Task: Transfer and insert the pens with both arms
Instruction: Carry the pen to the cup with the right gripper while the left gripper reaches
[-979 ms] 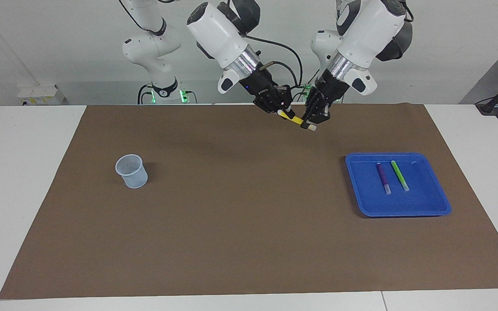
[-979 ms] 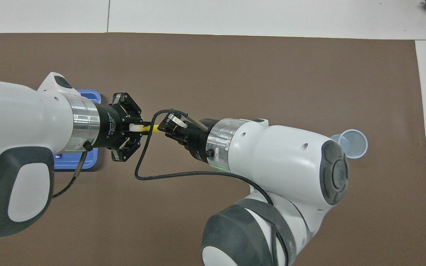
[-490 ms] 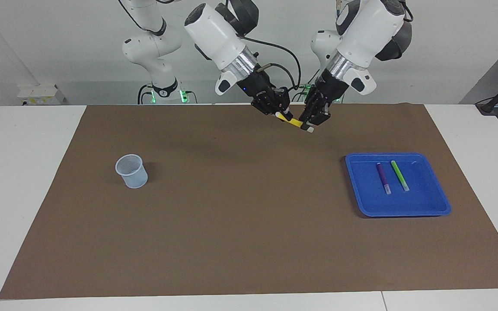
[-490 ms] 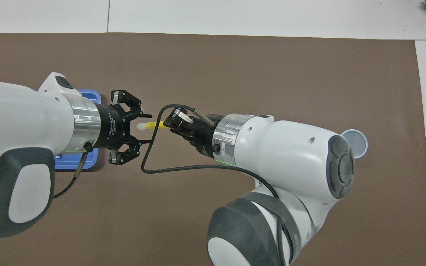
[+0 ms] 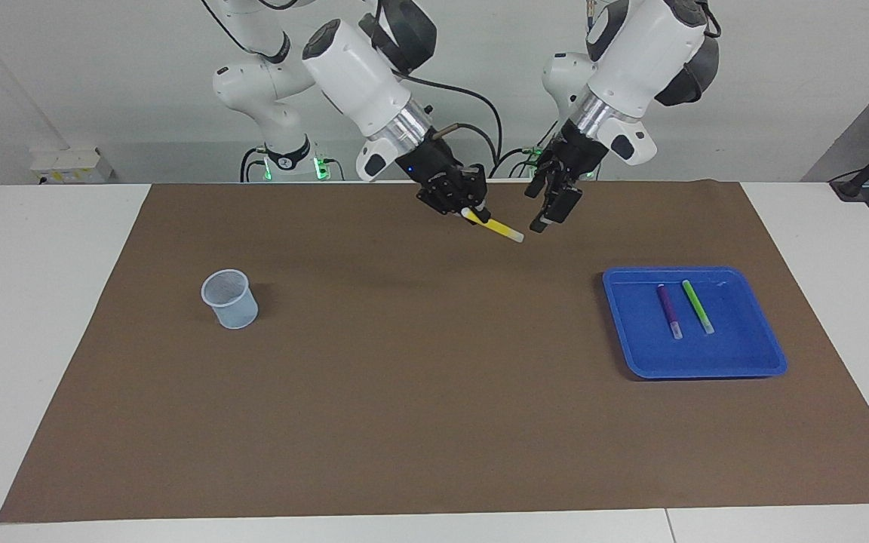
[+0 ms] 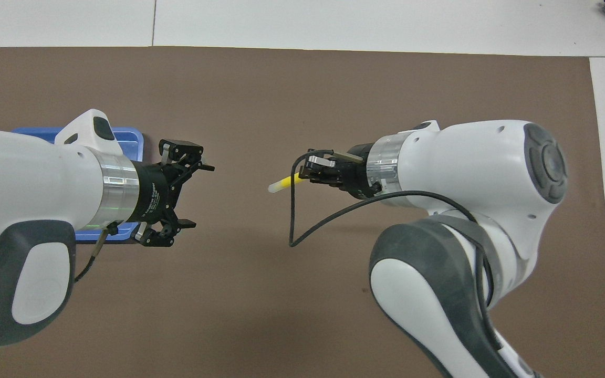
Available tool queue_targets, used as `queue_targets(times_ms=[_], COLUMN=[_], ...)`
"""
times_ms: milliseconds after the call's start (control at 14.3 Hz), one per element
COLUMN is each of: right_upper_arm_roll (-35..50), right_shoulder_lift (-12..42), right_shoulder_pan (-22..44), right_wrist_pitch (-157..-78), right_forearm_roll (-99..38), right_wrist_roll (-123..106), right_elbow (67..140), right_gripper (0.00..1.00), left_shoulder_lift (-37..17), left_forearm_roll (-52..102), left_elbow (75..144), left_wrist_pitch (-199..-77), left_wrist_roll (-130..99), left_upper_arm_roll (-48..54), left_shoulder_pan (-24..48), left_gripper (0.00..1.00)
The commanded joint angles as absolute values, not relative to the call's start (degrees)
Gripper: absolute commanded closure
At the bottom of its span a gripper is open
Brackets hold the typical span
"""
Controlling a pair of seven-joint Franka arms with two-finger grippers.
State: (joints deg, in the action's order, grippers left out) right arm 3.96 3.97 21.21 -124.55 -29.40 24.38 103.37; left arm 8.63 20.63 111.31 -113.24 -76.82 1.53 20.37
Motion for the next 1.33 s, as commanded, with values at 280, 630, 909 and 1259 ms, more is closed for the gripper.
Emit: queue_targets(times_ms=[280,630,909,1259], right_upper_arm_roll=[4.66,4.66,4.66,4.75], right_shoulder_lift=[1.32,-0.52,-1.23,-3.51], right_shoulder_pan=[9.94,7.57,3.53,-4.13], right_wrist_pitch=[-106.36,-103.8,-104.85,-112.14], right_forearm_roll=[-8.64,3.67,8.26,8.26], right_wrist_roll=[-3.83,-13.78,-23.19,-34.71], right_elbow=[103.8,107.13,109.24,116.18], right_gripper=[1.0,1.0,1.0,1.0], left_shoulder_lift=[13.97,13.45,9.42,4.32], left_forearm_roll=[20.13,15.39,12.92,12.31], left_elbow=[117.41,121.63,124.89,124.89], left_wrist_pitch=[-106.0,-110.2,-117.67,-123.47], left_wrist_roll=[-36.71,-13.38,-6.78,1.39], left_upper_arm_roll=[1.05,1.05,1.05,1.05], left_shoulder_pan=[9.68,2.12,-0.17,-3.69], left_gripper=[0.08,0.09,0.1,0.11])
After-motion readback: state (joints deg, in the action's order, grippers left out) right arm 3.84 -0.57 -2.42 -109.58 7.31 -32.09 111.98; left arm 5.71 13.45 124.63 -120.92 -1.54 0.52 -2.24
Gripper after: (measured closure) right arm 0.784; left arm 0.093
